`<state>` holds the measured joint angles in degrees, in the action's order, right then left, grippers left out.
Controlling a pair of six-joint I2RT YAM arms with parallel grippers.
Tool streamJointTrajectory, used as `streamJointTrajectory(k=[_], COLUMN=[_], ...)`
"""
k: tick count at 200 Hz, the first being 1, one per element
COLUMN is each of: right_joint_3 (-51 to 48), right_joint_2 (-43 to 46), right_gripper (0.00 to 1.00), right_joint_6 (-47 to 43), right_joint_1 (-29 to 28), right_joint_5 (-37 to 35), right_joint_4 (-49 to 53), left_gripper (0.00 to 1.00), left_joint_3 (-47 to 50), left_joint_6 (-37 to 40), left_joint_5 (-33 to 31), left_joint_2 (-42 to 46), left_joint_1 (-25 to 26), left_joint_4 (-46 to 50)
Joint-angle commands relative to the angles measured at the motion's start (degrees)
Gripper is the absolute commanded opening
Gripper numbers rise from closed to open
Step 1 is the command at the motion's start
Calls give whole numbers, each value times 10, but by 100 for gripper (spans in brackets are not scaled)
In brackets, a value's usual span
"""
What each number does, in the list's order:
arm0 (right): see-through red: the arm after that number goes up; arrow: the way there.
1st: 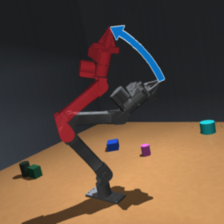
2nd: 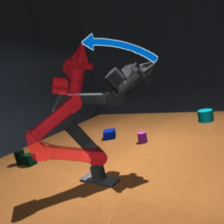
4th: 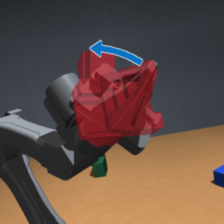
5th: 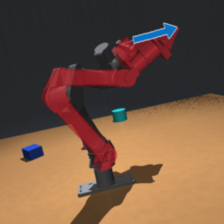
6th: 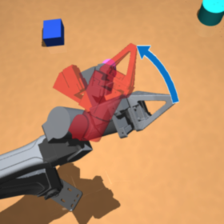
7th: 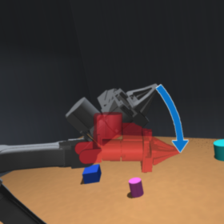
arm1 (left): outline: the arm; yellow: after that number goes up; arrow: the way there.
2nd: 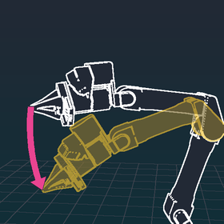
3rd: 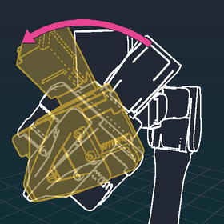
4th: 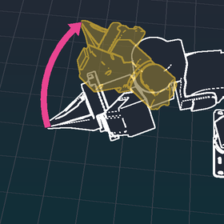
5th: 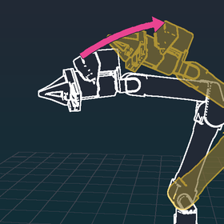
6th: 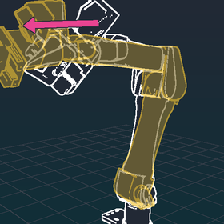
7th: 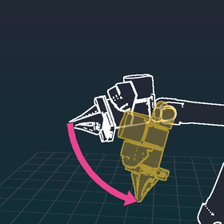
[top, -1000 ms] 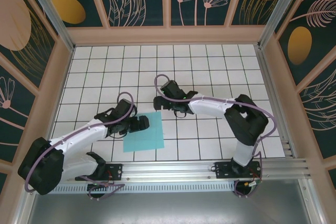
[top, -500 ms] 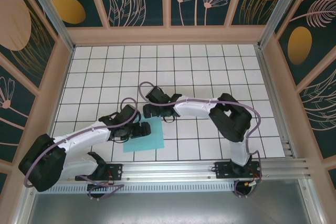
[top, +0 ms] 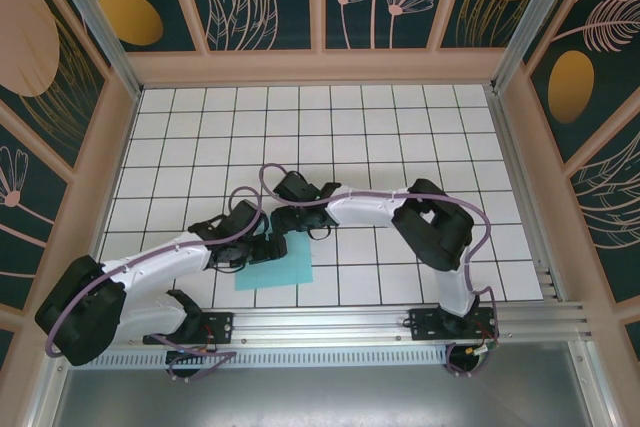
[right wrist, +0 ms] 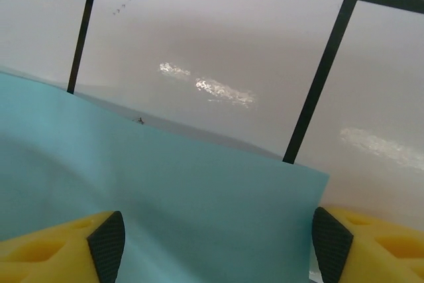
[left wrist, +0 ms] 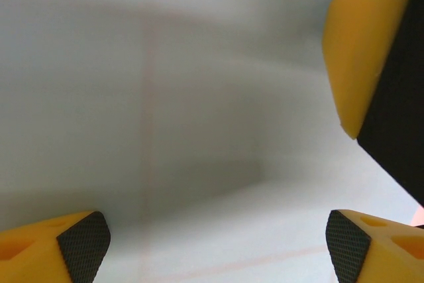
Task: Fold a paper plane with a square sheet of paper (fold left side to right side)
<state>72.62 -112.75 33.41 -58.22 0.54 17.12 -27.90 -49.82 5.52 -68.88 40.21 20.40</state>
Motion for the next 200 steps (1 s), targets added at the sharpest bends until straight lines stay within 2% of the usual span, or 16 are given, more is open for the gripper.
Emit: streamJointTrajectory(k=[1, 35, 55, 78, 99, 131, 169, 200], right_joint_3=[4, -9, -30, -55, -76, -125, -193, -250], right_joint_2=[-10, 3, 15, 29, 45, 82, 134, 199], right_gripper=[75, 64, 52, 47, 42, 31, 28, 25], right_joint_6=[0, -4, -7, -5, -4, -18, -44, -85], right_joint_1=[-18, -16, -7, 7, 22, 52, 96, 154], right_joint_5=[81, 97, 134, 173, 180, 220, 267, 315], right_joint_4=[21, 1, -32, -64, -79, -135, -211, -257], left_gripper=[89, 89, 89, 89, 90, 96, 99, 98], left_joint_3=[25, 25, 25, 20, 10, -3, -57, -92], left_joint_6=[-10, -12, -17, -17, -14, 1, 33, 74], left_joint_5=[8, 8, 10, 9, 0, -5, -5, 37], left_joint_2=[-27, -20, -15, -4, 17, 63, 78, 79], left_joint_1=[4, 4, 4, 4, 4, 2, -20, -78], left_joint_4=[2, -7, -18, -24, -23, -35, -26, -52])
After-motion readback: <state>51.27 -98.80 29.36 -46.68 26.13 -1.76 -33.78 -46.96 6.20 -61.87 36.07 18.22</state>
